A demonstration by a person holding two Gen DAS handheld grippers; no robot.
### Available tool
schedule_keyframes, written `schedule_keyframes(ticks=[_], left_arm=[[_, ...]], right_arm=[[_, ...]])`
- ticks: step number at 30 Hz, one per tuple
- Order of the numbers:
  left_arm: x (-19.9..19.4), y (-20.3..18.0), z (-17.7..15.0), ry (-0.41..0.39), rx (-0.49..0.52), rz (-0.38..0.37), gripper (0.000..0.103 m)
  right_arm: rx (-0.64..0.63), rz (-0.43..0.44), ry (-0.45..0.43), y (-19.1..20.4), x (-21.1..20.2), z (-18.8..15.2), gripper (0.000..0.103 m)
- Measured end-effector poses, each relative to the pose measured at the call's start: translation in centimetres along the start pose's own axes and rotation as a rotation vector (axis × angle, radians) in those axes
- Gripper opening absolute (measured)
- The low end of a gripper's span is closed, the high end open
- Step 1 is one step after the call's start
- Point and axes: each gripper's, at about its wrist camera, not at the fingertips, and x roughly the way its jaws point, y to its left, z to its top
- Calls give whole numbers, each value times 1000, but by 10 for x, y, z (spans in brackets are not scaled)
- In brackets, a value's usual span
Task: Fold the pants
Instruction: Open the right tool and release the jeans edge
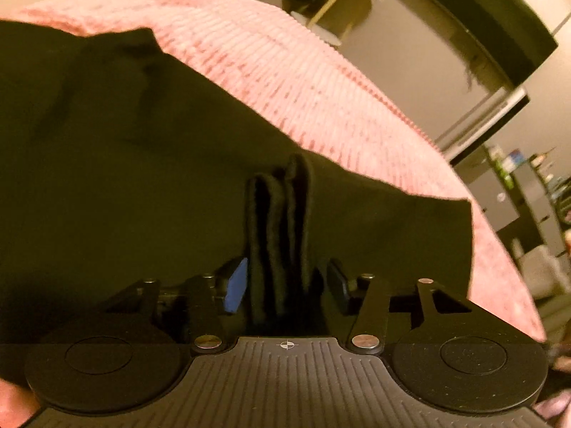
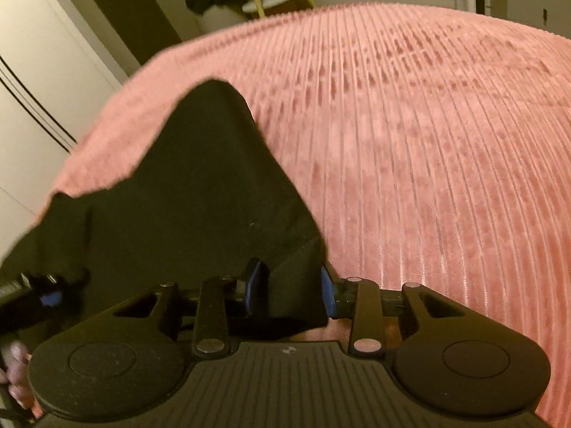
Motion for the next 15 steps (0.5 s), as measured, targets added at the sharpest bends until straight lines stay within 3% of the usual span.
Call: schedule_keyframes(ticks=[3,5,6,8,12,15], left_arm=[[10,2,1,-11,-62,-41,55],[14,3,0,-28,-99,-68,44],[15,5,0,-28,-98,-70,29],[16,11,0,-30,-90,-78,24],[13,21,0,-36,-172,-148,14],[-3,10,2,-82,-139,-150,13]], right_arm=[[-32,-37,23,6,8,0,33],[-44,-52,21,9,7,-3,33],[-47,-56,12,10,5,-5,34],[-29,-45,-9,9,-1,-4,38],[20,-53,-160,6,-34,-8,53],[83,-13,-259,4,-55,-13,52]])
